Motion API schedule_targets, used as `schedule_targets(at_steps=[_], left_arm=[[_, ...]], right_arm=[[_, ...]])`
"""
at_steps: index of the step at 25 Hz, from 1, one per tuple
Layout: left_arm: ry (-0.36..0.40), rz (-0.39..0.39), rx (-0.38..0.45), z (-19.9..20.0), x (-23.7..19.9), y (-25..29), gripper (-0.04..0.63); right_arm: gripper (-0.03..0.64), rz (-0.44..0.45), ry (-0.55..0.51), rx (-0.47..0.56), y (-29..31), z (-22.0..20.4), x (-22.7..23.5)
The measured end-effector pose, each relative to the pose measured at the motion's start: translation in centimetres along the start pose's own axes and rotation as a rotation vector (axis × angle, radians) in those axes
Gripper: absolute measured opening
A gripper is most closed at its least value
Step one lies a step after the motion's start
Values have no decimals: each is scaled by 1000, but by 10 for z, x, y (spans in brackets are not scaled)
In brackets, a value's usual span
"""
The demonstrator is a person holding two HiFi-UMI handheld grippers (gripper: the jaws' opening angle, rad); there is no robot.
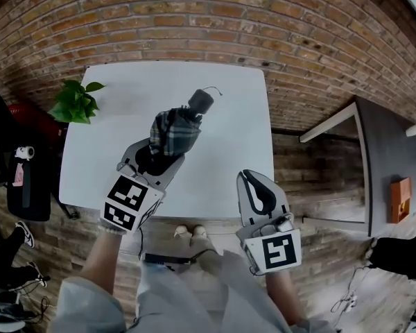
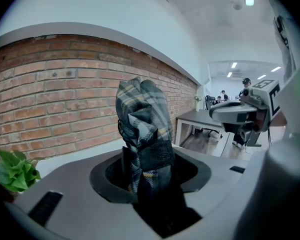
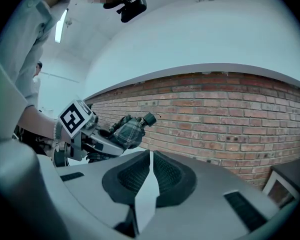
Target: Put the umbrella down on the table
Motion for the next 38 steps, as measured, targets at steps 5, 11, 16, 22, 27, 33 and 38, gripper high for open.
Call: schedule_targets(at_steps=[5,11,16,22,27,33,38], left_arm=[[-9,-29,-68,-14,-24,36,218],[-16,-72,-159,-27,-45,82,218],[-48,-86,-231,-43,-59,119,219],[-40,-79,-375,-73,-80,161,219],[-63,-69,-466,-93,-90,182,219],[-58,-96,-552,-101,-94,201,238],[-3,-77,-582,-104,-90,206,258]], right_arm=[[51,-15,8,36,7,-1,3],[51,-28,-1,-5,5,-17,12],[51,-54,14,-14,4,-26,20],[51,-64,29,-39,7,-33,23],[51,-48,35,-66,9,-43,20],[51,-31,40,-86,9,-53,14],[51,-38,47,-102,5,-59,17]])
Point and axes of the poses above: the fingertips, and each gripper's own axes: y forward along the fingers, x to its right, z out of its top, the point moved 7 cm from there along -y, backward along the fingers, and after that the axes turned 13 degrees about -z, right-handed, at the moved point
